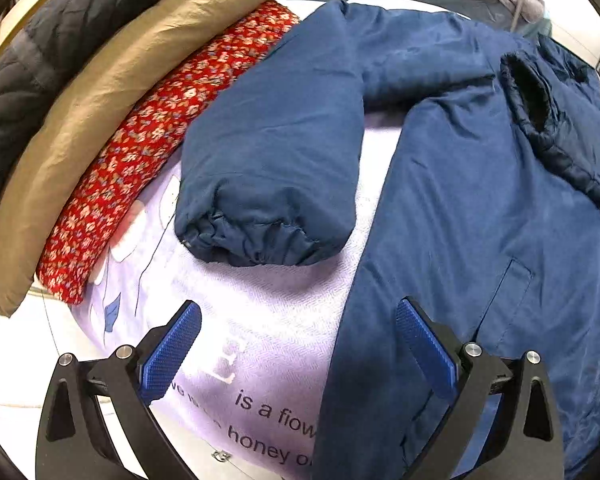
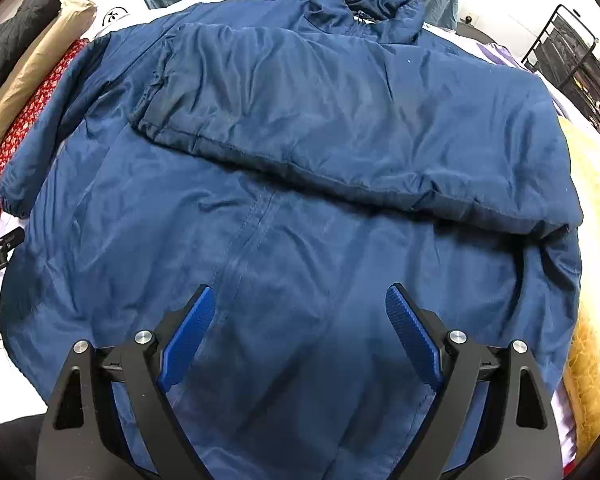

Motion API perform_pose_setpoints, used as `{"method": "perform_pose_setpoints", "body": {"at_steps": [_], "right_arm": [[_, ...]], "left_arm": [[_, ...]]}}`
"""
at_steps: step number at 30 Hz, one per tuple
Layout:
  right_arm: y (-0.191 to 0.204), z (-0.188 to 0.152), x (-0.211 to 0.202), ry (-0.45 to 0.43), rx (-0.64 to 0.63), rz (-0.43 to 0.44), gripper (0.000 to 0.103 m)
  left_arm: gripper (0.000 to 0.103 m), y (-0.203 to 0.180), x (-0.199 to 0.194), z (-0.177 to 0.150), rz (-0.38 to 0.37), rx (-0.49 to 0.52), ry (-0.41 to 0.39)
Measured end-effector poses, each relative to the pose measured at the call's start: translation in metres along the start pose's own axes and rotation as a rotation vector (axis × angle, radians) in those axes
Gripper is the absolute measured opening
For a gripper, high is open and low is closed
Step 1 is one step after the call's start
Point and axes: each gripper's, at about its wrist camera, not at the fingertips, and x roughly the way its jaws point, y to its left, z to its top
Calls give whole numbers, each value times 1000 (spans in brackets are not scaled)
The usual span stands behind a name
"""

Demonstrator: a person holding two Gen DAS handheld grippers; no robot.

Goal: Fold large clothes

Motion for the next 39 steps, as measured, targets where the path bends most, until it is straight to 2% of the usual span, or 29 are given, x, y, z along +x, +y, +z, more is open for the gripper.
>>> {"method": "perform_pose_setpoints", "body": {"at_steps": [2,5,8,9,11,12,13,14,16,18,21,24,26,29,32,35,37,38,39], "right_arm": [[-3,-3,-1,5,8,-4,86],[-8,-7,-2,12,19,-9,86],[-13,-9,-5,11,31,-18,86],[-15,-9,-6,11,37,-21,86],[-17,-9,-6,16,44,-26,86],[-19,-10,-6,18,49,-26,86],[-19,-10,-7,17,54,-27,86],[-20,-10,-8,14,58,-28,86],[-22,-10,-11,4,64,-33,86],[-23,-11,-14,-4,75,-32,86],[-26,-10,-16,-7,96,-19,86],[-28,-8,-16,-1,123,13,86],[-28,-5,-17,2,131,28,86],[-26,2,-21,-8,151,59,86],[-29,9,-30,-32,191,124,86],[-32,11,-36,-52,226,211,86],[-33,10,-34,-44,238,227,86],[-34,8,-32,-37,242,222,86],[-35,5,-30,-28,247,217,86]], "left_arm": [[95,-5,2,4,8,34,-10],[90,-9,10,19,53,73,-24],[89,-12,12,33,52,105,-58],[86,-13,16,39,52,122,-52],[65,-14,31,51,40,136,12],[46,-12,36,55,31,124,39],[38,-7,39,60,2,97,67],[34,-1,36,65,-39,59,72],[18,7,24,73,-77,27,46],[14,12,-1,84,-130,17,-1],[13,12,-45,100,-247,-18,-63],[13,-8,-91,114,-379,3,-134],[13,-29,-111,119,-473,24,-158],[13,-85,-130,119,-594,86,-145],[13,-129,-125,116,-644,149,-108],[18,-174,-99,106,-695,188,3],[32,-191,-76,102,-678,198,59],[35,-194,-67,95,-660,203,77],[48,-197,-56,89,-645,209,93]]}}
